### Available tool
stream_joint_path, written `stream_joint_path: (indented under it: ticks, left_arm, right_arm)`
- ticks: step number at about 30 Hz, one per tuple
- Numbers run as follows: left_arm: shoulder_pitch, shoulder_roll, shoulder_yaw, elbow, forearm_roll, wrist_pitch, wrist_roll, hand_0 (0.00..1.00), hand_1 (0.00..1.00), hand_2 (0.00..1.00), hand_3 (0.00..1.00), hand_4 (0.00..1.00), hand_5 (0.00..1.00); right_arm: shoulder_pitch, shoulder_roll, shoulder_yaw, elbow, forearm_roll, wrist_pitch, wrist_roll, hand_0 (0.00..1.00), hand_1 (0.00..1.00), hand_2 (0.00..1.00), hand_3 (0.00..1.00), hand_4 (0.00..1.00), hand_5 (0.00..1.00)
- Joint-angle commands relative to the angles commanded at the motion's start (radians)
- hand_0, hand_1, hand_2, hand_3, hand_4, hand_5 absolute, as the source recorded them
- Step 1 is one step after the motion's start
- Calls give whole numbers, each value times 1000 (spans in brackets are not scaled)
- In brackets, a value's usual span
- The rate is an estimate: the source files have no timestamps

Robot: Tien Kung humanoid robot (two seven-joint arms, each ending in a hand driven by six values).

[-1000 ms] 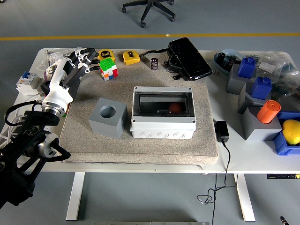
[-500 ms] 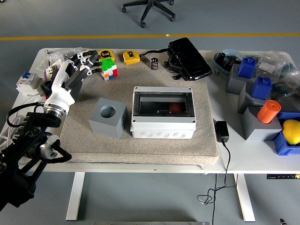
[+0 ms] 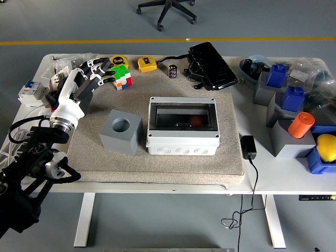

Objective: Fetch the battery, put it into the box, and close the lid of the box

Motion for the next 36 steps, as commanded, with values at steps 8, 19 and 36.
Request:
stream_joint_path:
  ticks: [8, 19, 36]
  left_arm:
    - [-4, -2, -3, 0, -1, -1, 3, 532, 602, 618, 610, 933, 442]
    - [-4, -3, -12, -2, -2, -3, 7, 532, 601, 616, 610, 935, 442]
    - [-10, 6, -8, -5, -1, -5, 8, 534, 601, 613, 611, 937, 444]
  right_arm:
    - [3, -3, 1, 2, 1, -4, 2, 598, 630, 635, 582, 981, 566]
    - [3, -4, -3, -1, 6, -3, 1, 598, 630, 635, 582, 982, 567]
    - [3, -9, -11, -2, 9, 0, -2, 597, 631, 635, 583, 982, 567]
